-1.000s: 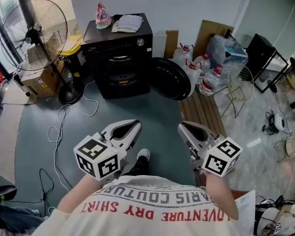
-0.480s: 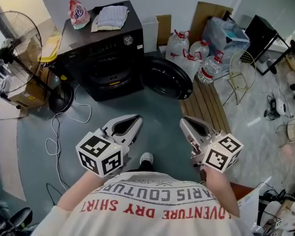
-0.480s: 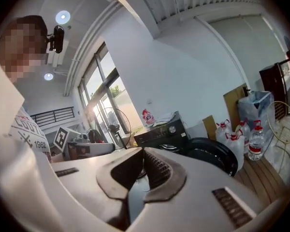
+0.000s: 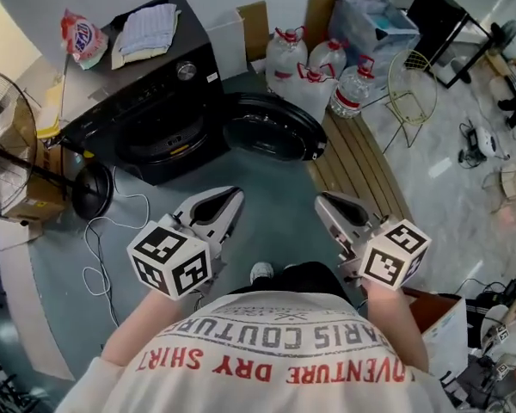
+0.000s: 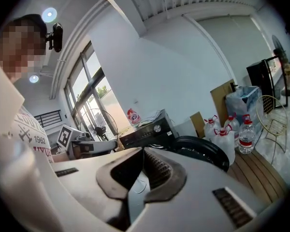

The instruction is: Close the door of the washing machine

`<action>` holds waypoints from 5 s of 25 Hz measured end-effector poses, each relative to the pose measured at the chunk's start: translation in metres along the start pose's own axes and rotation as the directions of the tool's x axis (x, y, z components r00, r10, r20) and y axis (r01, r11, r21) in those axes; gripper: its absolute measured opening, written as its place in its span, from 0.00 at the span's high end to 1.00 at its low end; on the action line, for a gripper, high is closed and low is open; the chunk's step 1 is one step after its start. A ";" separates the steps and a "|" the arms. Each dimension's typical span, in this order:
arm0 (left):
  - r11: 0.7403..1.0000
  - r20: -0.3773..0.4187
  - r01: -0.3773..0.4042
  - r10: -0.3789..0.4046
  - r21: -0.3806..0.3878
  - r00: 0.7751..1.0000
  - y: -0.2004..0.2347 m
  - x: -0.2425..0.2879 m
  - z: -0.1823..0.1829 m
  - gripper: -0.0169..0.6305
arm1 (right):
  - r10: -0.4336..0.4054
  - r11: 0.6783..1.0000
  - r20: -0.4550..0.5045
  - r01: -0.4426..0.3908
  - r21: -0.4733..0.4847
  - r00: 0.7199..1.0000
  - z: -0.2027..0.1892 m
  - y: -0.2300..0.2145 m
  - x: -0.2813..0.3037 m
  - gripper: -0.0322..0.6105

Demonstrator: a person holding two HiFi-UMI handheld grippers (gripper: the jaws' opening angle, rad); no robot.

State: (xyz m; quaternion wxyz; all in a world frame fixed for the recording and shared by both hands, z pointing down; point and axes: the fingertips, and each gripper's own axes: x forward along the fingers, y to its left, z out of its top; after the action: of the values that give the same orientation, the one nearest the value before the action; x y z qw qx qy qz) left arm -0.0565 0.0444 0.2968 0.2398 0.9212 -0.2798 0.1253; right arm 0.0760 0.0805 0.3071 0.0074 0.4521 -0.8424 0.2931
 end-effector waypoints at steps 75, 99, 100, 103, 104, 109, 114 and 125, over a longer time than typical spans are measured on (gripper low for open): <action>0.784 -0.199 -0.534 0.495 -0.318 0.846 0.171 0.137 -0.015 0.91 | -0.156 0.795 -0.807 -0.412 -0.445 0.570 -0.144 -0.380 0.200 0.82; 0.813 -0.201 -0.482 0.439 -0.327 0.876 0.208 -0.005 -0.078 0.91 | -0.236 0.911 -0.795 -0.158 -0.381 0.559 -0.224 -0.268 0.179 0.81; 0.812 -0.200 -0.483 0.440 -0.327 0.876 0.211 -0.010 -0.079 0.91 | -0.229 0.916 -0.795 -0.152 -0.371 0.562 -0.228 -0.262 0.179 0.81; 0.812 -0.189 -0.482 0.444 -0.329 0.876 0.215 -0.023 -0.084 0.91 | -0.213 0.929 -0.795 -0.134 -0.345 0.568 -0.237 -0.245 0.180 0.80; 0.812 -0.186 -0.482 0.444 -0.330 0.876 0.215 -0.029 -0.087 0.91 | -0.210 0.933 -0.794 -0.125 -0.336 0.571 -0.240 -0.239 0.180 0.80; 0.813 -0.192 -0.479 0.439 -0.332 0.878 0.217 -0.056 -0.101 0.91 | -0.212 0.953 -0.773 -0.047 -0.298 0.598 -0.254 -0.209 0.186 0.79; 0.817 -0.183 -0.474 0.437 -0.328 0.881 0.220 -0.083 -0.111 0.91 | -0.198 0.968 -0.756 0.004 -0.250 0.624 -0.269 -0.176 0.195 0.79; 0.787 -0.174 -0.506 0.477 -0.352 0.862 0.233 -0.153 -0.136 0.91 | -0.145 0.987 -0.742 0.044 -0.154 0.655 -0.300 -0.104 0.236 0.73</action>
State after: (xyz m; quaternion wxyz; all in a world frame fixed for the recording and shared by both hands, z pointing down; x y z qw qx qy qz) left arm -0.3276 0.0139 0.4436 0.3856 0.7455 -0.5195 0.1605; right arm -0.0593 0.0083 0.6720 0.3967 0.3330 -0.7558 0.4006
